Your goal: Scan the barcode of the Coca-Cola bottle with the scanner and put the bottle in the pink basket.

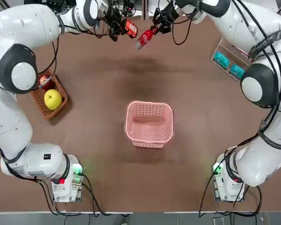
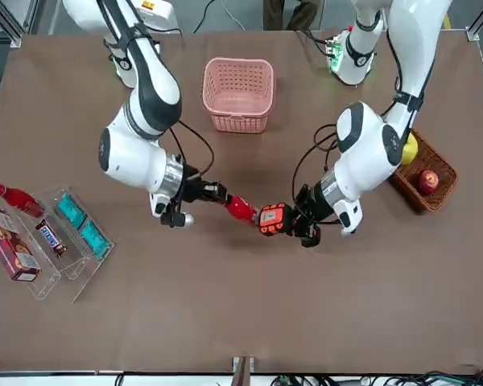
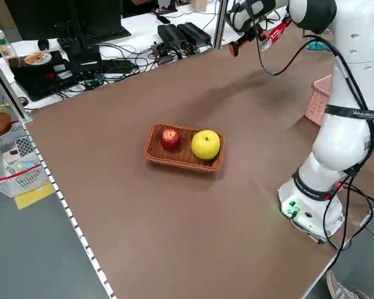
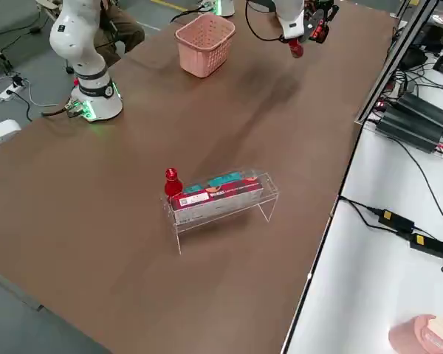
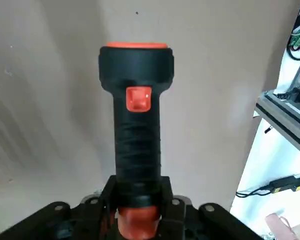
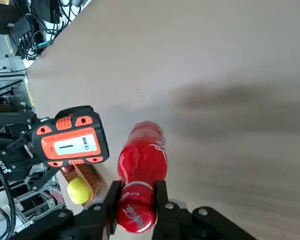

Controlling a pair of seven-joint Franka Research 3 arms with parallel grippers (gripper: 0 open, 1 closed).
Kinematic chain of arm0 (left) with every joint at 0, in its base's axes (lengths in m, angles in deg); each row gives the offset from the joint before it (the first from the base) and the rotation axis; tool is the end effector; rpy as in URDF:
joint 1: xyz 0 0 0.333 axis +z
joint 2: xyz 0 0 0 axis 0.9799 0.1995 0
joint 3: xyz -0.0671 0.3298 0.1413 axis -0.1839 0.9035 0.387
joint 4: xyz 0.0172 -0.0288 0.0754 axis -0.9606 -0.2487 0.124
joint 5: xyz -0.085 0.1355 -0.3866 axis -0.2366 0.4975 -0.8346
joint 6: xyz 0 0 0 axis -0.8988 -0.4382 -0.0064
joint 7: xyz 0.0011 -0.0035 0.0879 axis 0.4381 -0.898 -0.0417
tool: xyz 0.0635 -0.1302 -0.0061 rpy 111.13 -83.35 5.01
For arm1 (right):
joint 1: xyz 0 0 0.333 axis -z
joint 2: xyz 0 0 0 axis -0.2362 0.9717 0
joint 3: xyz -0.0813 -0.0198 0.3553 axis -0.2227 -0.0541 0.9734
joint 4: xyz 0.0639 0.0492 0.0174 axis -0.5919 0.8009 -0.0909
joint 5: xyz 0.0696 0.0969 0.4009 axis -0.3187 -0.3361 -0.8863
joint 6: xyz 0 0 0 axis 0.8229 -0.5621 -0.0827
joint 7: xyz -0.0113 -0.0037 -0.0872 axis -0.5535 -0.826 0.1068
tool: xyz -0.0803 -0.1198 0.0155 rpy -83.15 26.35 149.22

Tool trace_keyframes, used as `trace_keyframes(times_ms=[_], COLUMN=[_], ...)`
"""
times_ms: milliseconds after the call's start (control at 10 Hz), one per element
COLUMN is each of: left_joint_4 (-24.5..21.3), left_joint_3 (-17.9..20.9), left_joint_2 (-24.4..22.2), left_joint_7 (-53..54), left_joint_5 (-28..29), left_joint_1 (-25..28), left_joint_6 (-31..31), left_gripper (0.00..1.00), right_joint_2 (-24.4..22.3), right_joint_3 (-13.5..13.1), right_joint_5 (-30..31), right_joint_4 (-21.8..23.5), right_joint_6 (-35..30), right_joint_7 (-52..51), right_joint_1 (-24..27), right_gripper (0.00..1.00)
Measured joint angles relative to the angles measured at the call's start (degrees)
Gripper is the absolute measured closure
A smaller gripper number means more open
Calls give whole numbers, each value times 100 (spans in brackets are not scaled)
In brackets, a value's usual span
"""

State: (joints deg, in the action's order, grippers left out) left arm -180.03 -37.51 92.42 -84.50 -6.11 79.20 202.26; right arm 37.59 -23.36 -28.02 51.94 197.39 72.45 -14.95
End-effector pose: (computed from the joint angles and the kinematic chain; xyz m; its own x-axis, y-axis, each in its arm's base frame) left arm 0.6651 -0.3266 0.3897 0.2072 0.8500 -0.4843 0.9640 -0.0931 0.2489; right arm 0.6440 0.4024 0.4256 0.9761 -0.1669 -0.1390 -0.2168 -0.7069 -0.6733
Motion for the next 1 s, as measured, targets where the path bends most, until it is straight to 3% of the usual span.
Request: trace_keyframes(times_ms=[800, 1000], left_joint_4=[0, 0], left_joint_3=[0, 0], left_joint_2=[0, 0], left_joint_7=[0, 0], left_joint_5=[0, 0], left_joint_1=[0, 0], left_joint_6=[0, 0], left_gripper=[63, 63], right_joint_2=[4, 15], right_joint_3=[-14, -52], right_joint_5=[-183, -174], right_joint_4=[-7, 7], right_joint_6=[-3, -466], right_joint_7=[-95, -367], right_joint_1=[111, 183], right_gripper=[68, 68])
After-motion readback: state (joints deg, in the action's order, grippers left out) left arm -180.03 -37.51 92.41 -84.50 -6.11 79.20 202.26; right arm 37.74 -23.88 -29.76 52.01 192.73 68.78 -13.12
